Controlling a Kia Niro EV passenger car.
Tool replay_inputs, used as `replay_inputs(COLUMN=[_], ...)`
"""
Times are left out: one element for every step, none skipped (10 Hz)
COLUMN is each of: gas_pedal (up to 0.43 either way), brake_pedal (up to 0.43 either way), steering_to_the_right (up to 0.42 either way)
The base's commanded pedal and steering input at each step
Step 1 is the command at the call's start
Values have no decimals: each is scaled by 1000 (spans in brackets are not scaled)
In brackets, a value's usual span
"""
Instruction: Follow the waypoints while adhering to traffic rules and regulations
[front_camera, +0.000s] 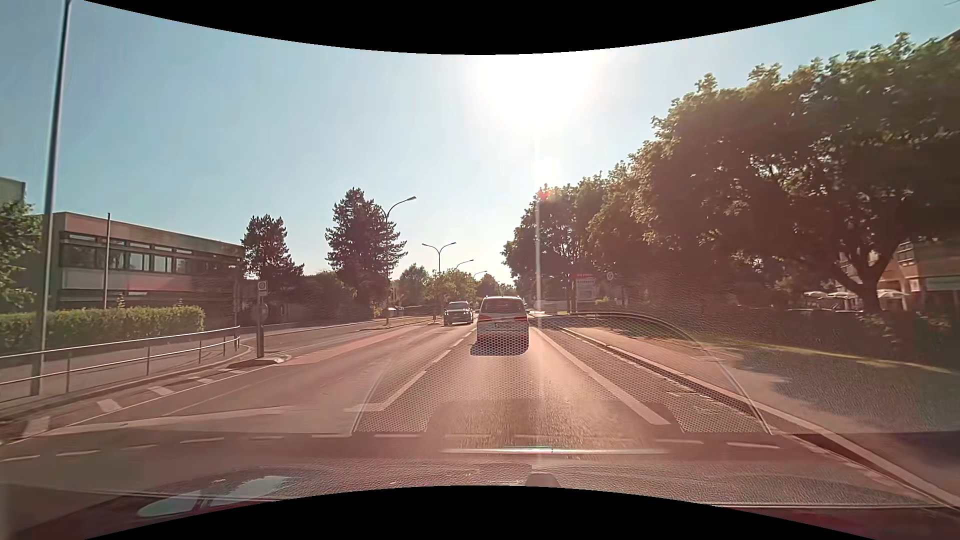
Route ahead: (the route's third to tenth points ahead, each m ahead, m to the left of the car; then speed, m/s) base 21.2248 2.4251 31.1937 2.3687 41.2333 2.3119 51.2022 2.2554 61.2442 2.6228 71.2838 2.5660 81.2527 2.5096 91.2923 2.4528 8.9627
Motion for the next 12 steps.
replay_inputs(gas_pedal=[169,169,169,169,169,169,169,169,169,169,169,169], brake_pedal=[6,6,6,6,6,6,0,6,0,6,6,6], steering_to_the_right=[0,0,1,1,1,1,1,1,0,0,-1,-1])
